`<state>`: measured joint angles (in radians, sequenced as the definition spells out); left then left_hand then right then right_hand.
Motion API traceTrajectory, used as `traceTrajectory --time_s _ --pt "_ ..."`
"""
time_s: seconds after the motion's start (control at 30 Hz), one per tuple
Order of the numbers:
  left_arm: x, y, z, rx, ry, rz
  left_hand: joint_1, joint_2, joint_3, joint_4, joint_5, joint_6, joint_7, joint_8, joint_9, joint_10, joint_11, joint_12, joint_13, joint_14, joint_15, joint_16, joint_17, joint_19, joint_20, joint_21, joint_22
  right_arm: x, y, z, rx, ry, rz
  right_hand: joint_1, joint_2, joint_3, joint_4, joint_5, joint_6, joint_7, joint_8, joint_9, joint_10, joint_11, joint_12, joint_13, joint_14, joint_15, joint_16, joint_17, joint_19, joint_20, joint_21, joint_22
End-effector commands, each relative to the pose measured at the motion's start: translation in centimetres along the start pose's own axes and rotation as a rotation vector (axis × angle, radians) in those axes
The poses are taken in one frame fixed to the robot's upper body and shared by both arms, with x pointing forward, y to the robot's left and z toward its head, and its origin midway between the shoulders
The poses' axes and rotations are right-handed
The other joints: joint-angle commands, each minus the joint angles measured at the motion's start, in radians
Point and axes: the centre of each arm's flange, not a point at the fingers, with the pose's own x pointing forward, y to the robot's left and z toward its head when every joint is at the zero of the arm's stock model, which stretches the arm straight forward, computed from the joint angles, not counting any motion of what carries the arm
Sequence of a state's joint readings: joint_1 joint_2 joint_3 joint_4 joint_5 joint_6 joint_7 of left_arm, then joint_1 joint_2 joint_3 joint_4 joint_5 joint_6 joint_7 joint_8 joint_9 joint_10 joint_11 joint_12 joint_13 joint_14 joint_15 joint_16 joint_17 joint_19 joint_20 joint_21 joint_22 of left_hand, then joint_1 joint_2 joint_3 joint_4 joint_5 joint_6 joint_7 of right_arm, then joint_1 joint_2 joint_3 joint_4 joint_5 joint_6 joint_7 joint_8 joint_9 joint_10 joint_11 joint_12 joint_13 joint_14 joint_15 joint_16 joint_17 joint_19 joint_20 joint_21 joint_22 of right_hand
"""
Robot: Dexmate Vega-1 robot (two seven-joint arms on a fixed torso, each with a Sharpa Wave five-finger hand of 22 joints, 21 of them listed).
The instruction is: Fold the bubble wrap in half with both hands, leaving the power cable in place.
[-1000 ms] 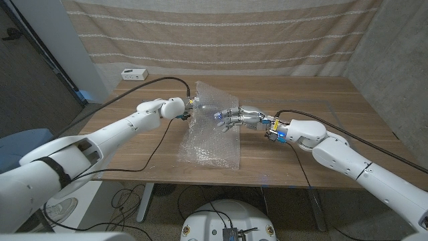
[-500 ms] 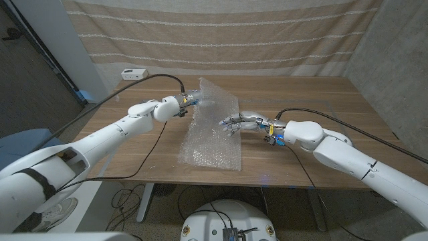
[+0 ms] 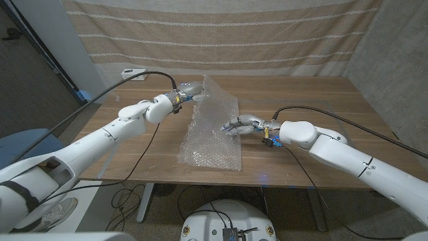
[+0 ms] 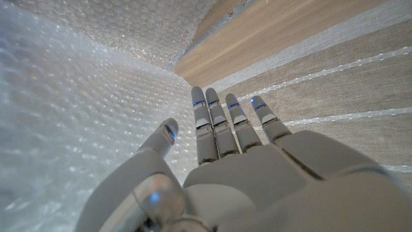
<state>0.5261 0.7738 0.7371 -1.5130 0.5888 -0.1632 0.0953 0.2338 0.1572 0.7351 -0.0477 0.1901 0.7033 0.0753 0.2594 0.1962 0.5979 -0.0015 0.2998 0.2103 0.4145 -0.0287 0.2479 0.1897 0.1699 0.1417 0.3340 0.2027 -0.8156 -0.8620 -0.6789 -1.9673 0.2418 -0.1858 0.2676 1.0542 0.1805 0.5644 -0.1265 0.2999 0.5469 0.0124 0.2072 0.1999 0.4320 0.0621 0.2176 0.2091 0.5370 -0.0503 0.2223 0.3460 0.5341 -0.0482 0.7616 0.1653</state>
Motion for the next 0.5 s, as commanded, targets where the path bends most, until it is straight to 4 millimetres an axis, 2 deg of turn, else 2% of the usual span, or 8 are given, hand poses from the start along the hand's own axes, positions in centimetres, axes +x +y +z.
traceTrajectory --time_s 0.03,0.1,0.2,0.23,0.27,0.33,0.43,0.5 --pt "-4.5 3.8 -0.1 0.088 0.035 0.256 0.018 0.028 -0.019 0.005 0.013 0.091 0.015 0.034 0.017 0.081 0.009 0.035 0.023 0.092 -0.004 0.048 0.028 0.058 -0.02 0.032 0.012 1.2 0.1 -0.8 -0.091 0.097 0.009 -0.006 0.004 0.009 0.003 -0.003 0.011 -0.002 0.0 0.002 0.003 -0.007 -0.006 0.002 -0.001 -0.078 0.008 0.004 0.004 -0.069 -0.003 0.003" --pt "-5.5 4.5 0.0 0.097 0.036 0.342 0.038 0.034 -0.022 0.0 0.02 0.149 0.021 0.064 0.033 0.129 0.012 0.058 0.039 0.139 -0.005 0.082 0.049 0.093 -0.029 0.055 0.018 1.3 0.0 -0.9 -0.09 0.104 0.015 -0.005 0.006 0.01 0.003 -0.004 0.012 -0.003 0.0 0.003 0.002 -0.008 -0.007 0.002 -0.003 -0.078 0.008 0.004 0.004 -0.069 -0.003 0.003" --pt "-7.1 5.2 0.2 0.117 0.023 0.507 0.079 0.045 -0.023 0.012 0.034 0.204 0.038 0.115 0.071 0.231 0.015 0.12 0.088 0.236 -0.009 0.165 0.118 0.143 -0.035 0.1 0.035 1.5 0.0 -0.9 -0.096 0.111 0.021 -0.005 0.006 0.011 0.002 -0.006 0.012 -0.003 0.0 0.003 0.002 -0.008 -0.008 0.002 -0.003 -0.078 0.008 0.003 0.003 -0.068 -0.004 0.003" --pt "-7.6 5.4 0.3 0.122 0.012 0.567 0.088 0.046 -0.02 0.017 0.038 0.218 0.041 0.13 0.082 0.246 0.036 0.134 0.102 0.259 -0.008 0.184 0.136 0.16 -0.036 0.115 0.041 1.6 0.1 -0.9 -0.099 0.113 0.022 -0.006 0.006 0.012 0.003 -0.006 0.011 -0.002 -0.001 0.003 0.002 -0.008 -0.008 0.002 -0.004 -0.078 0.008 0.003 0.003 -0.069 -0.004 0.003" --pt "-8.0 5.5 0.5 0.127 -0.001 0.62 0.092 0.047 -0.02 0.023 0.039 0.227 0.043 0.139 0.089 0.252 0.04 0.143 0.111 0.266 -0.008 0.194 0.149 0.165 -0.035 0.123 0.045 1.7 0.0 -0.9 -0.1 0.115 0.025 -0.006 0.005 0.012 0.003 -0.007 0.011 -0.002 -0.001 0.003 0.001 -0.008 -0.008 0.001 -0.004 -0.077 0.008 0.003 0.003 -0.069 -0.004 0.003" --pt "-8.8 5.8 0.7 0.129 -0.026 0.714 0.112 0.046 -0.015 0.035 0.045 0.263 0.043 0.18 0.121 0.292 0.044 0.185 0.151 0.309 -0.012 0.235 0.195 0.184 -0.039 0.154 0.062 1.8 0.0 -0.9 -0.1 0.116 0.027 -0.007 0.004 0.013 0.002 -0.008 0.012 -0.003 -0.001 0.003 0.001 -0.007 -0.008 0.001 -0.005 -0.076 0.007 0.002 0.003 -0.068 -0.004 0.003" --pt "-9.5 6.0 1.0 0.13 -0.056 0.807 0.116 0.047 -0.014 0.042 0.046 0.255 0.039 0.187 0.132 0.291 0.041 0.194 0.165 0.312 -0.015 0.244 0.211 0.187 -0.04 0.163 0.068 1.9 0.0 -0.9 -0.103 0.117 0.026 -0.008 0.003 0.014 0.002 -0.01 0.011 -0.003 -0.002 0.003 -0.001 -0.008 -0.01 0.001 -0.006 -0.076 0.006 0.001 0.0 -0.068 -0.006 0.003" --pt "-9.7 6.0 1.1 0.118 -0.073 0.839 0.118 0.045 -0.002 0.064 0.05 0.217 0.03 0.191 0.154 0.255 0.031 0.198 0.192 0.273 -0.019 0.226 0.224 0.177 -0.04 0.174 0.075 2.0 0.0 -0.9 -0.101 0.118 0.027 -0.009 0.003 0.014 0.003 -0.011 0.011 -0.002 -0.002 0.003 -0.001 -0.009 -0.01 0.001 -0.006 -0.076 0.006 0.001 0.001 -0.068 -0.006 0.003"
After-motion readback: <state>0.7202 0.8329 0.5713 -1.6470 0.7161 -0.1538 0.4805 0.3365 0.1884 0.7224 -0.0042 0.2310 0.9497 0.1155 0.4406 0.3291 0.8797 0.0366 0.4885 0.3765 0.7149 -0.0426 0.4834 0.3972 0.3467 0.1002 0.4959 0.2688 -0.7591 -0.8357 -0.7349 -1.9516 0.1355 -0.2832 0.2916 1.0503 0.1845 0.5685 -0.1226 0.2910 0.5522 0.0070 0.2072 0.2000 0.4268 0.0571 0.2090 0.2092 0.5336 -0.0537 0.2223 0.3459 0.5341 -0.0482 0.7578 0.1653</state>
